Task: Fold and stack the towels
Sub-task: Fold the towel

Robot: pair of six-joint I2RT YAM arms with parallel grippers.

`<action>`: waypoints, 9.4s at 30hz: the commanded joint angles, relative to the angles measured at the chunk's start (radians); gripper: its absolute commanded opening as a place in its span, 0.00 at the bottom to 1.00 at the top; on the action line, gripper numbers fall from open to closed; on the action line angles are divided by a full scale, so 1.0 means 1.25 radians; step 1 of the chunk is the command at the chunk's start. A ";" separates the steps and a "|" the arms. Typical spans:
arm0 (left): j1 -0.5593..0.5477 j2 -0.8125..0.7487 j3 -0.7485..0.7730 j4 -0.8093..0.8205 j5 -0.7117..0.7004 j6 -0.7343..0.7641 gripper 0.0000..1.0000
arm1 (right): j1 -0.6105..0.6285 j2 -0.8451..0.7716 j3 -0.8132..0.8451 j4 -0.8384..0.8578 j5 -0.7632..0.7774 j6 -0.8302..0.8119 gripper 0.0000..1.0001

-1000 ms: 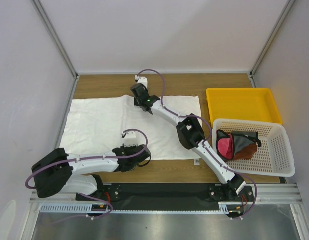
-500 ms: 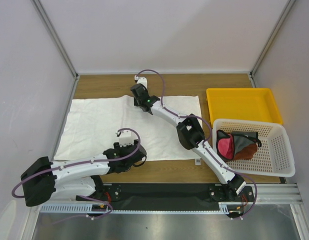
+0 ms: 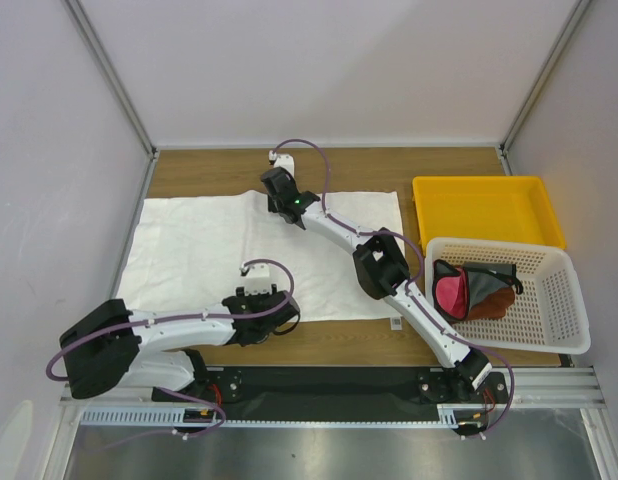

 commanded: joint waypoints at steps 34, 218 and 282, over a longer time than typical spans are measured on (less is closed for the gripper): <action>0.003 -0.298 0.153 -0.181 -0.043 0.126 0.00 | 0.004 -0.197 0.009 0.065 -0.105 0.010 0.00; 0.085 0.036 0.351 0.098 0.117 0.301 1.00 | -0.354 -0.548 -0.619 0.075 -0.446 -0.095 0.00; 0.041 0.064 0.103 0.198 0.090 -0.020 0.94 | -0.170 -0.454 -0.645 -0.001 -0.237 -0.176 0.12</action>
